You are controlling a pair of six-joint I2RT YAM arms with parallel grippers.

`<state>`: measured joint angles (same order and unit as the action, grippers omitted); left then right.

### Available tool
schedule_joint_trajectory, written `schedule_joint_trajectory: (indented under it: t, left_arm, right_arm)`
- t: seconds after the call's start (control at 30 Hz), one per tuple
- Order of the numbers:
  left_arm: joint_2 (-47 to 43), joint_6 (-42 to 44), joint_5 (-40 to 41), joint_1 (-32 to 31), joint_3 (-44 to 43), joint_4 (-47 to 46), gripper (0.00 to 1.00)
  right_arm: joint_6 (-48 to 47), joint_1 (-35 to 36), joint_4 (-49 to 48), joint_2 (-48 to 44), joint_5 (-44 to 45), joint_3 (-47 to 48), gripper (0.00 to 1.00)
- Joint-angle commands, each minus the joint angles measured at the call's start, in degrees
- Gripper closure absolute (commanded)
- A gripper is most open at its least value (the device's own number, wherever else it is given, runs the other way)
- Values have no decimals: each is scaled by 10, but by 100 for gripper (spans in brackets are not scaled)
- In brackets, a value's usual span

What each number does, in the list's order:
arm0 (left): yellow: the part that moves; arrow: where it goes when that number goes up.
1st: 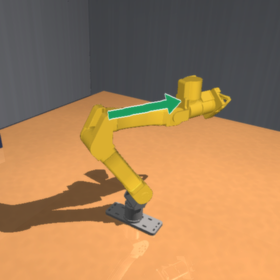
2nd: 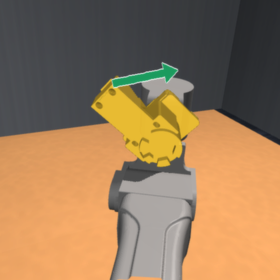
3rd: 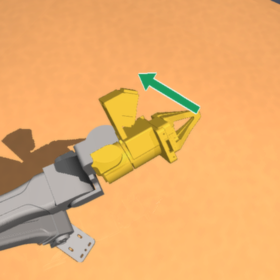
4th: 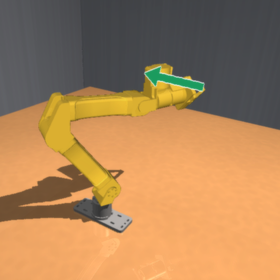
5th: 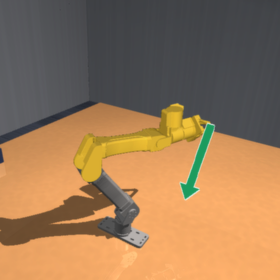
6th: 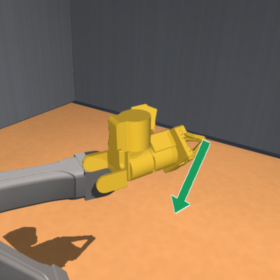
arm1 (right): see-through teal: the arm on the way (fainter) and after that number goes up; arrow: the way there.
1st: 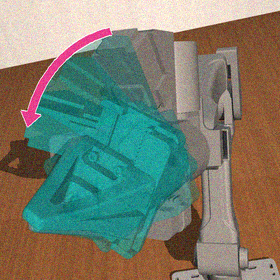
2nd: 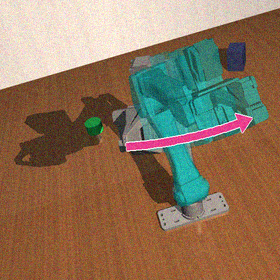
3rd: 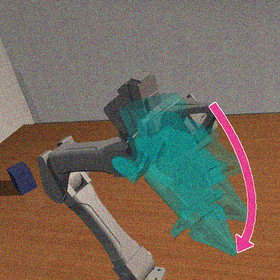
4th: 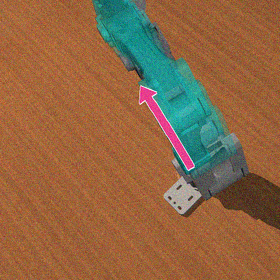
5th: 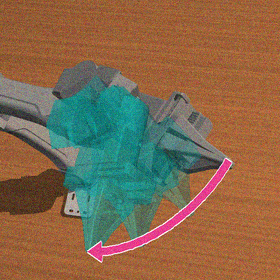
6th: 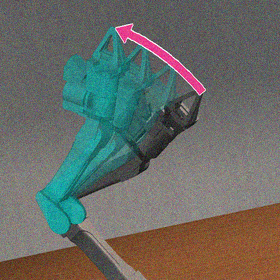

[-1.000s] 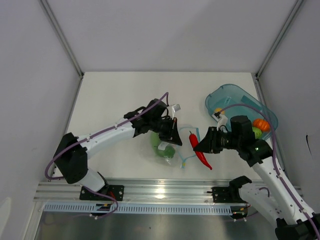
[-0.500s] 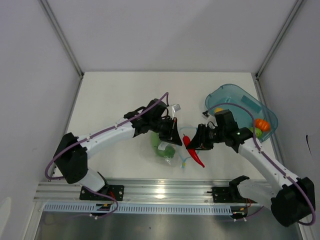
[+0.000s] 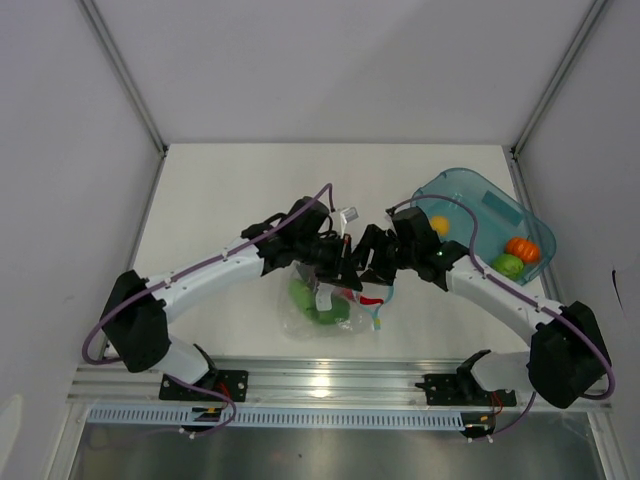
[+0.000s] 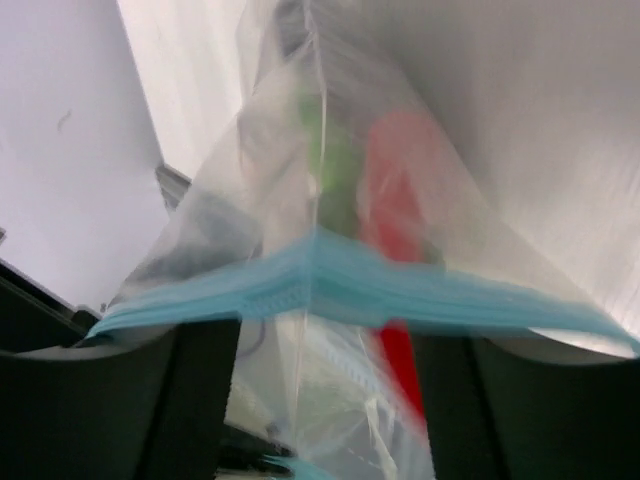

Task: Place the food in the zip-top bag and seal the zipper
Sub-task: Place the fake vegetable in the zipper food storage bag.

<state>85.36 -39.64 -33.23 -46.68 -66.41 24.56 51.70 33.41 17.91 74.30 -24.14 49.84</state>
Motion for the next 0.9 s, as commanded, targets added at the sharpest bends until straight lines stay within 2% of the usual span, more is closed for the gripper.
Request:
schedule_joint_trajectory:
  t: [0.0, 0.17, 0.4, 0.5, 0.6, 0.63, 0.7, 0.77, 0.83, 0.87]
  left_arm:
    - [-27, -11, -14, 3, 3, -14, 100]
    - [-23, -11, -17, 4, 8, -19, 99]
    - [-20, -5, -17, 4, 15, -25, 99]
    - [-17, -6, -20, 5, 16, -29, 99]
    - [-13, -6, -25, 5, 16, -35, 99]
    - [-13, -6, -26, 5, 17, -35, 99]
    - [-17, -5, -26, 5, 18, -36, 99]
    - [-20, -5, -26, 5, 20, -35, 99]
    - [-23, -4, -26, 5, 26, -35, 99]
    - [-25, -4, -25, 4, 28, -34, 99]
  right_arm:
    - [26, 40, -12, 3, 93, 41, 30]
    - [-23, 51, 56, -21, 148, 57, 27]
    - [-92, 33, 194, -162, 254, 84, 27]
    - [-128, -32, 242, -191, 259, 112, 22]
    - [-161, -132, 283, -190, 251, 141, 3]
    - [-170, -188, 290, -184, 247, 148, 2]
    - [-194, -236, 268, -170, 205, 149, 0]
    - [-203, -299, 232, -144, 196, 144, 1]
    - [-207, -332, 212, -100, 195, 148, 0]
    - [-203, -374, 202, -83, 202, 152, 1]
